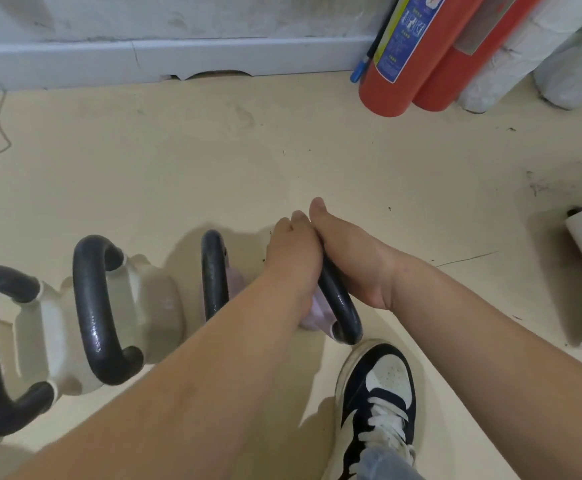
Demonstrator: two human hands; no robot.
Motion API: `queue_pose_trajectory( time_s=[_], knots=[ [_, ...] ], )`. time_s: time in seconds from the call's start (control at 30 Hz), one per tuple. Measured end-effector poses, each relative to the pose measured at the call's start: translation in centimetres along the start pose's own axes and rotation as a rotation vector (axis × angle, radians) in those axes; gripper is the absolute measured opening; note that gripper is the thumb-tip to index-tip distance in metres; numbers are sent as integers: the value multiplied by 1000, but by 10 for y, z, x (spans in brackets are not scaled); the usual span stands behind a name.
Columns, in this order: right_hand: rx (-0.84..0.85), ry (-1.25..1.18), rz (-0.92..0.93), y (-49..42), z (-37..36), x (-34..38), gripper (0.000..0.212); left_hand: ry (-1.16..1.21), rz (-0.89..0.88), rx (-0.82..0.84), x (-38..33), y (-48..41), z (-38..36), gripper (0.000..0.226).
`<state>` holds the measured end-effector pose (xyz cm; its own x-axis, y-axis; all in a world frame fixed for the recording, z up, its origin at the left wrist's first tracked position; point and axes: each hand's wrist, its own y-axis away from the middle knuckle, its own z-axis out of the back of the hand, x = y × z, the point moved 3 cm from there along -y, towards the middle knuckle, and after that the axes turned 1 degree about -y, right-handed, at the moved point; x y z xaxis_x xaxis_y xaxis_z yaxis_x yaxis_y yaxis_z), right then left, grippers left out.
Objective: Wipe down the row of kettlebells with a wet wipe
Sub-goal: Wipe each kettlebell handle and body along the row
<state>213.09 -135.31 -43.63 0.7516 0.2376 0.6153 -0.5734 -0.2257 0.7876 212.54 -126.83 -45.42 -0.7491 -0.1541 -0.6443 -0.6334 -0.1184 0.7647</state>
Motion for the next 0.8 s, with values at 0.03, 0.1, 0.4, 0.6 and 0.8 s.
queue_pose_trajectory(
  time_s=[0.03,0.1,0.4,0.6,0.8],
  knots=[
    [4,3,17,4,1,-2,69,74,7,-24,7,1,-4,58],
    [4,31,64,12,3,-6,69,139,-19,-30,19,3,-12,76],
    [-130,-155,249,66,4,-39,54,57,-249,-126,47,42,-33,61],
    [-249,-20,270,49,19,-13,39,223,-240,-242,23,60,-9,27],
    [-207,263,152,23,15,17,27,298,2,-188,22,47,13,21]
  ],
)
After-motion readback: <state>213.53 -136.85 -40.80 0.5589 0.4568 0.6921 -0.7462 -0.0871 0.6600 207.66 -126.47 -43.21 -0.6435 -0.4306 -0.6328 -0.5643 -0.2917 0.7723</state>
